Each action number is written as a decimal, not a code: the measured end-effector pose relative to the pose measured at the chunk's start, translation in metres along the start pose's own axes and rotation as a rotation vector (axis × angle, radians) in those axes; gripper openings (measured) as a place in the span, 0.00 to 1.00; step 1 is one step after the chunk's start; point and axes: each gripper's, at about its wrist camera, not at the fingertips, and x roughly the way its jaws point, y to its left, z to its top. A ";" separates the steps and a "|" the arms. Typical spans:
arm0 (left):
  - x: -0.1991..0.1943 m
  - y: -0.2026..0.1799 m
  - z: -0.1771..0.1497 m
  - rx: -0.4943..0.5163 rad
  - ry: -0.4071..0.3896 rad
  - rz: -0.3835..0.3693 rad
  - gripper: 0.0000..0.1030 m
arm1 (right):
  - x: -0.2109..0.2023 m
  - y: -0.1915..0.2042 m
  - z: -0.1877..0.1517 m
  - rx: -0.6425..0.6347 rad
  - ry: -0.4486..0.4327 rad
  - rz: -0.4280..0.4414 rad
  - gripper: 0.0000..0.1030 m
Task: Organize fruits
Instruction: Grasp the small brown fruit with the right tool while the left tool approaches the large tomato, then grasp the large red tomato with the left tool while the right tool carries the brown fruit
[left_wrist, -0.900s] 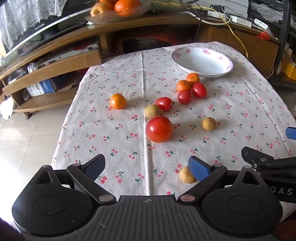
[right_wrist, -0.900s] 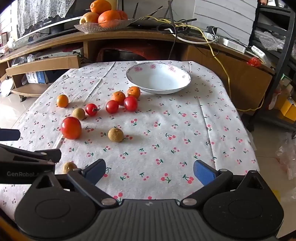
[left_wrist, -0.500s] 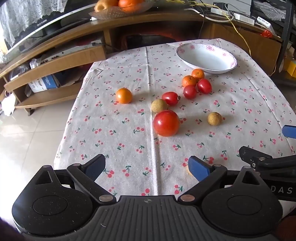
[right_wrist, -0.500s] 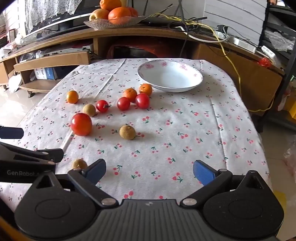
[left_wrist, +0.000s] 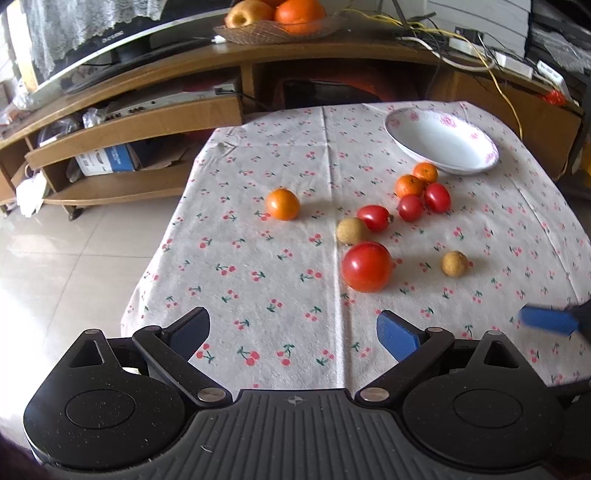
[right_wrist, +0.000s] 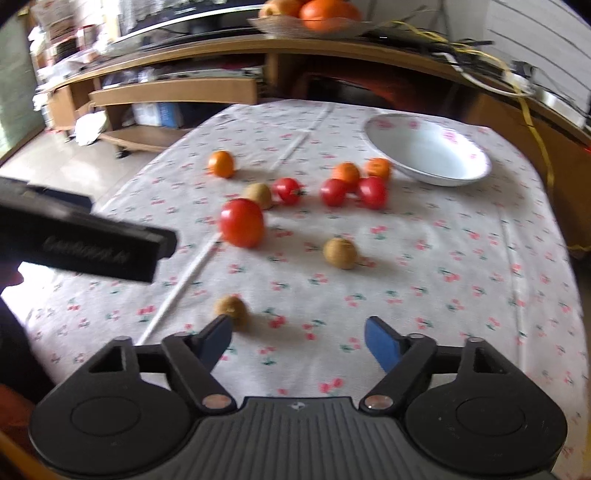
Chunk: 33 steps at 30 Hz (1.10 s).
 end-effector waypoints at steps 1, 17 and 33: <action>0.000 0.002 0.001 -0.007 -0.003 0.001 0.96 | 0.003 0.004 0.001 -0.017 -0.004 0.014 0.65; 0.012 0.003 0.008 -0.008 -0.025 -0.053 0.94 | 0.025 0.017 0.007 -0.092 0.041 0.109 0.25; 0.071 -0.046 0.025 0.128 0.060 -0.126 0.67 | 0.017 -0.038 0.003 0.102 0.058 0.045 0.25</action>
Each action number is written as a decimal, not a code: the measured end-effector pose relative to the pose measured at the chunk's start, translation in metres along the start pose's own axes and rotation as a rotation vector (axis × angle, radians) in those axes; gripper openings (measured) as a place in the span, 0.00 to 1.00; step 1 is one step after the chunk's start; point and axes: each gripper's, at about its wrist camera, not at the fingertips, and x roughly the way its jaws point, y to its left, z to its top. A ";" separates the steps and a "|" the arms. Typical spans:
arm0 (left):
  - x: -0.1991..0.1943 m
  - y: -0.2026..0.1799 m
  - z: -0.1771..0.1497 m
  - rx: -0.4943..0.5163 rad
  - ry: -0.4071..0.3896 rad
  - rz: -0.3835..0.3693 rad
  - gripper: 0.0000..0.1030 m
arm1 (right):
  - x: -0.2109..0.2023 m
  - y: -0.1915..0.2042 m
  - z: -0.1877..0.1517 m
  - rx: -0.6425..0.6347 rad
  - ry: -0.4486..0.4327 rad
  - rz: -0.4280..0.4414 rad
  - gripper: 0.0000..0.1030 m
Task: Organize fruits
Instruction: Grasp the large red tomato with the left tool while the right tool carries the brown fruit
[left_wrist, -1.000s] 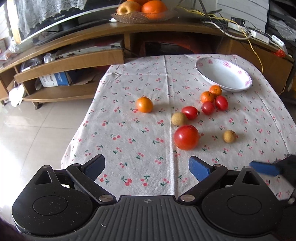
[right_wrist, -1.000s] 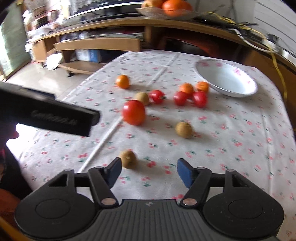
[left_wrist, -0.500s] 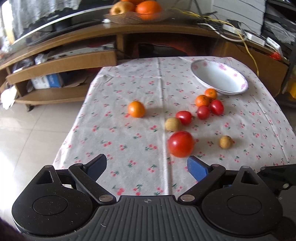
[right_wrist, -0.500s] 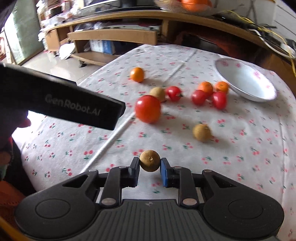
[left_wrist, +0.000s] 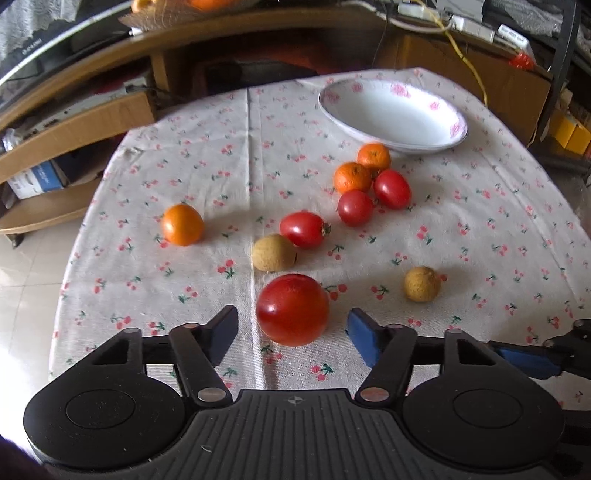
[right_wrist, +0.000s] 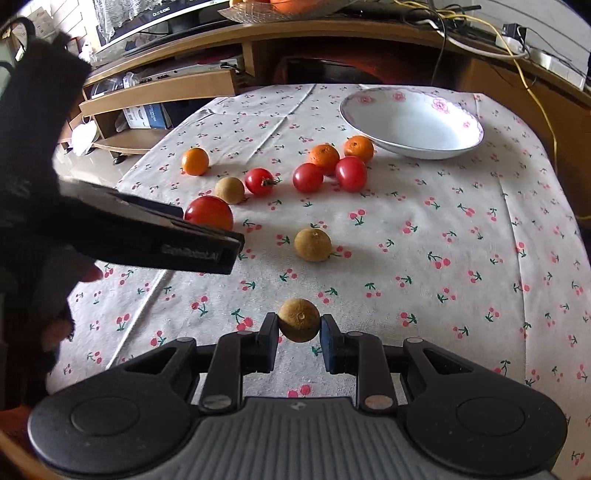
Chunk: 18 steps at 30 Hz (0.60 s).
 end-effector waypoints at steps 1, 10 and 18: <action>0.004 0.001 -0.001 -0.002 0.017 -0.005 0.64 | 0.001 -0.001 0.000 0.006 0.001 0.000 0.25; 0.003 0.005 0.000 -0.014 0.000 -0.035 0.49 | 0.004 -0.003 0.005 0.028 0.011 0.002 0.25; 0.000 0.002 -0.002 -0.004 0.003 -0.035 0.48 | -0.004 -0.004 0.010 0.037 -0.013 -0.010 0.25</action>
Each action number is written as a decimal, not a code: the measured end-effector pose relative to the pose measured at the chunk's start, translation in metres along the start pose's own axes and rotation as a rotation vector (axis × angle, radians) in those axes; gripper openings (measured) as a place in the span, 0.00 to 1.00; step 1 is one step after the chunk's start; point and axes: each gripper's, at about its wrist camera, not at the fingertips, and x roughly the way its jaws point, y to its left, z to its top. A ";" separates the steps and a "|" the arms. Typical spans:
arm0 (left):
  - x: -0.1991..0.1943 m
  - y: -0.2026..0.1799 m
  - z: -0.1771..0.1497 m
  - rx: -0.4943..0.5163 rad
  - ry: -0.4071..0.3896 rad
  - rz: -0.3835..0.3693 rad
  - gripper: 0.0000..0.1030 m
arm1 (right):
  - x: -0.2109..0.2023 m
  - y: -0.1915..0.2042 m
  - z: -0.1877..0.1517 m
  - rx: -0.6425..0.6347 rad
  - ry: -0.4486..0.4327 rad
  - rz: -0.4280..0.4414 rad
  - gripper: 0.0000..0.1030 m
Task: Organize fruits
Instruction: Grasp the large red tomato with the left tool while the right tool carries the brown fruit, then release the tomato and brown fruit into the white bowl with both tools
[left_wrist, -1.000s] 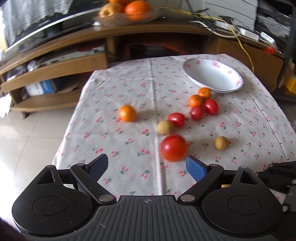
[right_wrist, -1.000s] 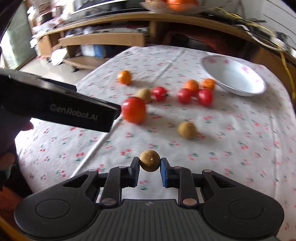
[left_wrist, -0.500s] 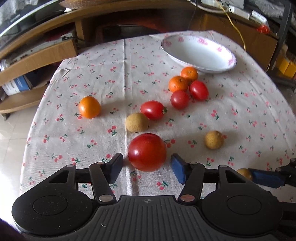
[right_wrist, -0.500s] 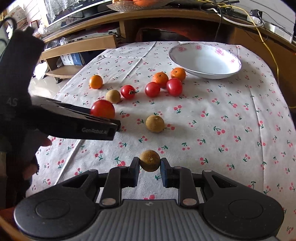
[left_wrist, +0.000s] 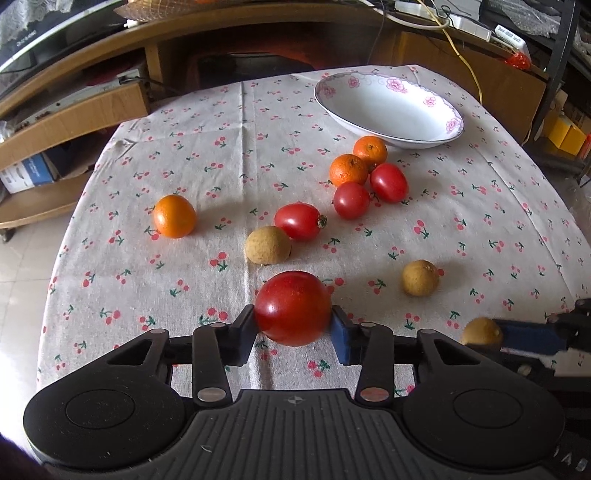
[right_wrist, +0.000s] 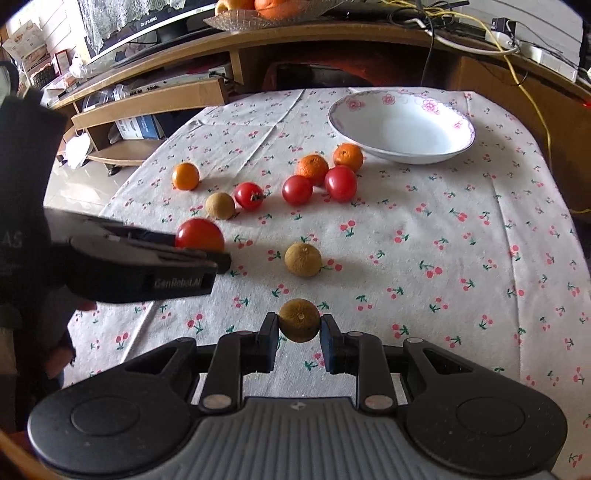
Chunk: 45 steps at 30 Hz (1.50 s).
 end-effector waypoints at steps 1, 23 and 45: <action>-0.002 0.000 -0.001 0.001 0.005 -0.002 0.48 | -0.002 -0.001 0.001 0.002 -0.008 -0.006 0.25; -0.027 -0.032 0.047 0.055 -0.082 -0.095 0.48 | -0.022 -0.043 0.056 0.064 -0.119 -0.080 0.25; 0.054 -0.051 0.143 0.082 -0.077 -0.085 0.48 | 0.068 -0.112 0.146 0.034 -0.118 -0.138 0.25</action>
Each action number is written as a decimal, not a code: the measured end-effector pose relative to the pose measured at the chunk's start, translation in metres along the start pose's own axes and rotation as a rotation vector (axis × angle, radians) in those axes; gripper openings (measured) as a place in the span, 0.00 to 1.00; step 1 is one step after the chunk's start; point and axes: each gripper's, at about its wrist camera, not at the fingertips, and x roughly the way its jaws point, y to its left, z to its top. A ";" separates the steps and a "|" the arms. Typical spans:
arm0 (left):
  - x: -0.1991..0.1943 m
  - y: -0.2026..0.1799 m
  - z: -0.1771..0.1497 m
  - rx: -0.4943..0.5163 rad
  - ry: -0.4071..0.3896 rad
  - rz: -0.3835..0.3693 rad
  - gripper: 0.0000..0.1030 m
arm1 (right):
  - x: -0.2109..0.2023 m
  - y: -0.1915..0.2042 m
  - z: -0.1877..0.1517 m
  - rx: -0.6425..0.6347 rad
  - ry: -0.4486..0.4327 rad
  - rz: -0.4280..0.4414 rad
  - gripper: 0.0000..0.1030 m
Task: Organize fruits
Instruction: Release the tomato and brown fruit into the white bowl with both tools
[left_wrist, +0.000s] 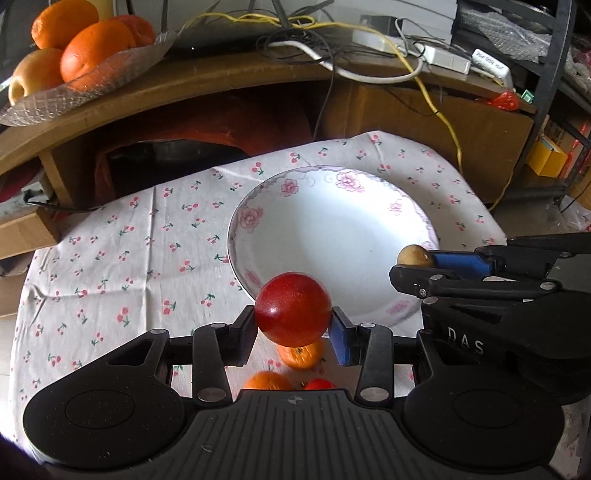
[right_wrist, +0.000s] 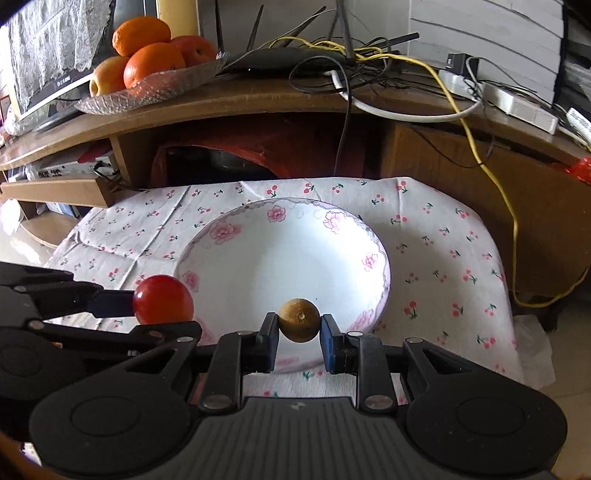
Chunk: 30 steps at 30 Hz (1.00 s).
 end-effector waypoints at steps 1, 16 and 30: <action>0.003 0.000 0.001 0.004 0.001 0.004 0.48 | 0.004 0.000 0.001 -0.009 -0.001 -0.002 0.25; 0.018 -0.003 0.006 0.009 0.001 0.017 0.49 | 0.023 -0.008 0.004 0.005 0.005 0.013 0.25; 0.002 -0.003 0.010 0.000 -0.032 0.023 0.54 | 0.007 -0.011 0.009 0.035 -0.036 0.011 0.30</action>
